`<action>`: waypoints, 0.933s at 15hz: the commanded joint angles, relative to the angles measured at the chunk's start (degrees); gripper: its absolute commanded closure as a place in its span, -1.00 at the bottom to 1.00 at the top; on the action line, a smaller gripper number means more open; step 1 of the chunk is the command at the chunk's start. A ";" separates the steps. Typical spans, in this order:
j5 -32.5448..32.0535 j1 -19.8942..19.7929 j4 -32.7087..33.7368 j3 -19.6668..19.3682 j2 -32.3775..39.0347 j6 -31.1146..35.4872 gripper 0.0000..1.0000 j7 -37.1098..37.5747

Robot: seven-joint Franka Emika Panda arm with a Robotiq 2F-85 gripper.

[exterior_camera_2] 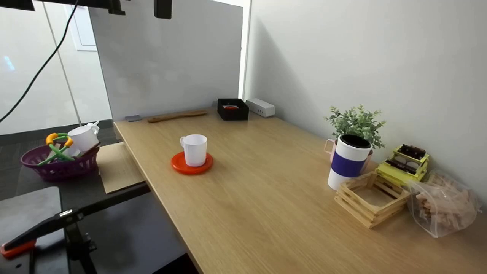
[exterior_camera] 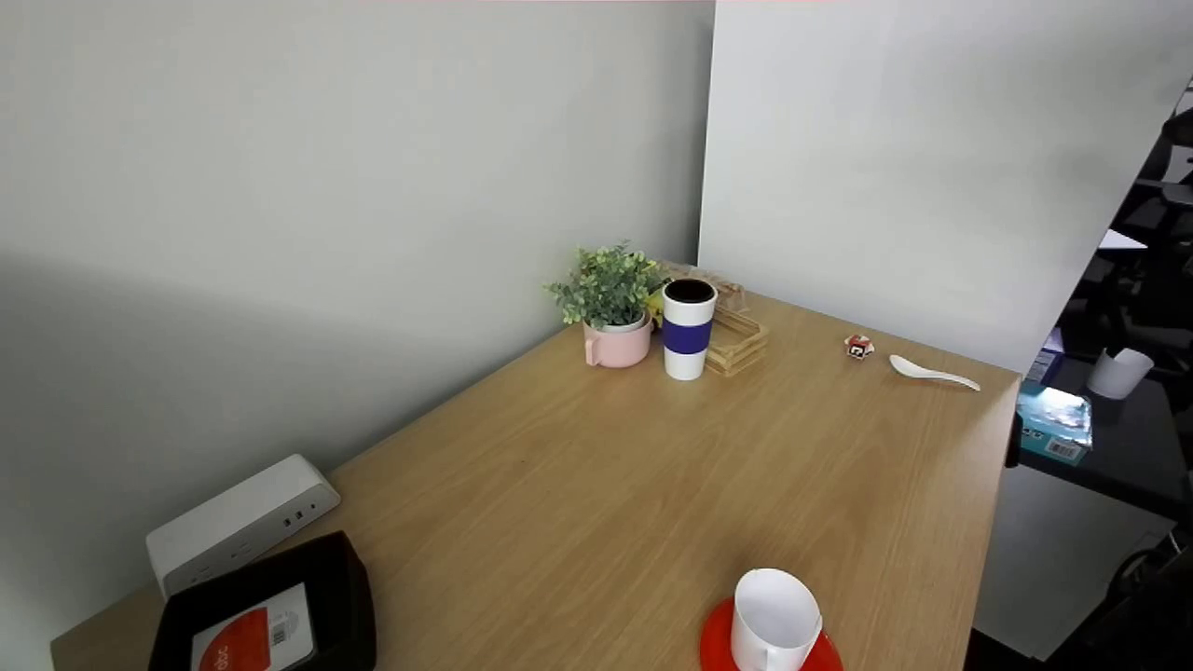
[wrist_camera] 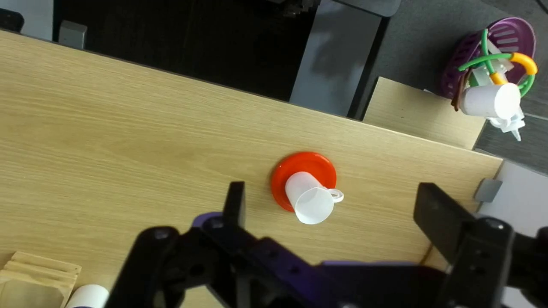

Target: Separate the mug from the side plate.

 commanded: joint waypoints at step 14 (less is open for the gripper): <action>-9.48 0.74 8.14 5.37 14.28 -0.67 -1.00 -2.49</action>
